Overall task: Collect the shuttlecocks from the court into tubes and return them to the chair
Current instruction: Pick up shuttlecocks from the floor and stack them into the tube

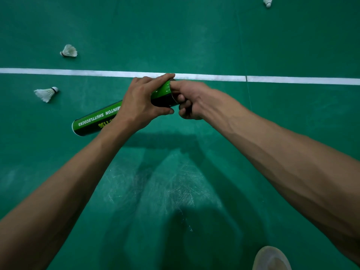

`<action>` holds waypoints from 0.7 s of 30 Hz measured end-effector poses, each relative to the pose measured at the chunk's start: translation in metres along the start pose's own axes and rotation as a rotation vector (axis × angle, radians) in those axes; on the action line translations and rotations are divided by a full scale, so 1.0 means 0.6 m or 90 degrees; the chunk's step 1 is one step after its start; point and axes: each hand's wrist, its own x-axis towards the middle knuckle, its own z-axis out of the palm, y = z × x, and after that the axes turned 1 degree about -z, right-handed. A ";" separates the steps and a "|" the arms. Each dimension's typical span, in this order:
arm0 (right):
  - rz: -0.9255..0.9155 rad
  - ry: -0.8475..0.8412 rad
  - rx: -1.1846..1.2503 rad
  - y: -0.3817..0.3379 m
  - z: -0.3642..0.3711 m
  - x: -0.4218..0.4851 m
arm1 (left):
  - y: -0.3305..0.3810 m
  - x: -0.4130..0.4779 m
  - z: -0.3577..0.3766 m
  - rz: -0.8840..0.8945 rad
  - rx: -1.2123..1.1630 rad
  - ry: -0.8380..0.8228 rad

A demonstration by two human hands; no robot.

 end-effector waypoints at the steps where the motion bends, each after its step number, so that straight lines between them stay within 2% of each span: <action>1: -0.008 -0.027 -0.031 -0.001 -0.002 -0.002 | -0.001 -0.002 -0.003 0.002 0.001 0.003; 4: -0.051 -0.054 -0.155 -0.009 -0.004 -0.006 | -0.002 -0.006 -0.009 0.017 0.000 -0.006; 9: -0.122 0.000 -0.265 -0.012 -0.002 -0.009 | 0.011 -0.014 0.004 0.002 -0.032 -0.003; 13: -0.150 0.035 -0.163 0.001 -0.010 0.001 | 0.009 -0.007 0.000 -0.004 -0.051 -0.002; 18: -0.047 0.022 -0.007 0.004 -0.014 0.000 | 0.004 -0.004 -0.001 -0.001 -0.033 0.000; 21: 0.000 -0.007 0.019 -0.002 -0.017 -0.002 | 0.003 -0.010 -0.002 -0.003 -0.037 0.008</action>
